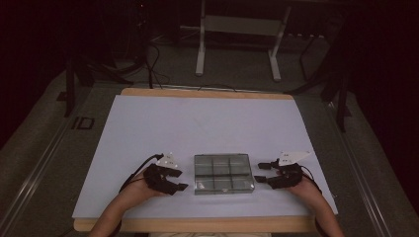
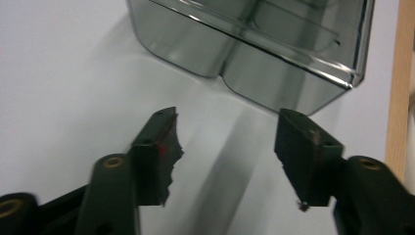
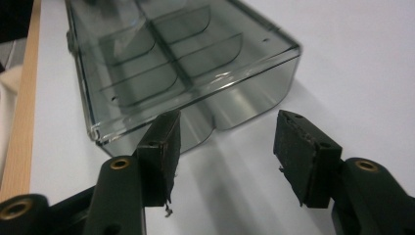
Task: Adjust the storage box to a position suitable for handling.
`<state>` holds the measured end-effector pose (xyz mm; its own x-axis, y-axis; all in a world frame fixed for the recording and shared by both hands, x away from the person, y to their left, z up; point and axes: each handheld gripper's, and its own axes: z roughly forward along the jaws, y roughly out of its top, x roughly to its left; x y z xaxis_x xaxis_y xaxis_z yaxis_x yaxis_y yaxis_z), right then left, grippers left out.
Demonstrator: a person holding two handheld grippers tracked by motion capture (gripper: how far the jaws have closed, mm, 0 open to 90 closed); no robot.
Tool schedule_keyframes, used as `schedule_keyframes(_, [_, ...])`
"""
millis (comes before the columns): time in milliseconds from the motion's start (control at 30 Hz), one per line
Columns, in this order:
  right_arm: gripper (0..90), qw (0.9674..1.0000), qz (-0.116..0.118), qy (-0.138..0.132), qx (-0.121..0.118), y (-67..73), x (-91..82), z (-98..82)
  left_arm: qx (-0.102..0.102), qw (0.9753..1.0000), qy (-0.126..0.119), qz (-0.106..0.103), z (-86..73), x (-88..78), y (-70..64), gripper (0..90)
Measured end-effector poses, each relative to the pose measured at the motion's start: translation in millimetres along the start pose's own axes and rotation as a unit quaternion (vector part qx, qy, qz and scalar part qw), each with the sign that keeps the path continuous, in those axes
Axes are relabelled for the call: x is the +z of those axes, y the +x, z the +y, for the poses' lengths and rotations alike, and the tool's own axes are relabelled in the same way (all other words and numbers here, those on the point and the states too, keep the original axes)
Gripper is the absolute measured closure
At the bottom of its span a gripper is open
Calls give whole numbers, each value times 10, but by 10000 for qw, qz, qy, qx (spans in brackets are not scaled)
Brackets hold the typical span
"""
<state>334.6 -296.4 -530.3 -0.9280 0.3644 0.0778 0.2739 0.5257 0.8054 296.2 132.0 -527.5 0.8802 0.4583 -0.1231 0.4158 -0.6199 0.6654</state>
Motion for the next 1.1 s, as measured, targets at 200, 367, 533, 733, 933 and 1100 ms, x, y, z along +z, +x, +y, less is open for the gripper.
schedule_keyframes(200, [555,9996,115,217,-135,24,61,-2,-61,9998,207,6,50,70,-3,581])
schedule_keyframes(367, [708,9991,188,327,-191,26,80,-13,101,9995,294,-53,85,124,-18,699])
schedule_keyframes(533, [815,9988,259,384,-186,30,106,-19,150,9994,301,12,116,155,-15,758])
schedule_keyframes(733, [872,9983,293,462,-192,32,116,-24,296,9989,351,27,140,157,-20,816])
schedule_keyframes(933, [900,9976,374,536,-249,54,124,-19,360,9987,352,47,168,169,-23,882])
schedule_keyframes(1100, [900,9974,381,538,-307,72,126,1,403,9988,265,33,198,176,-37,900])
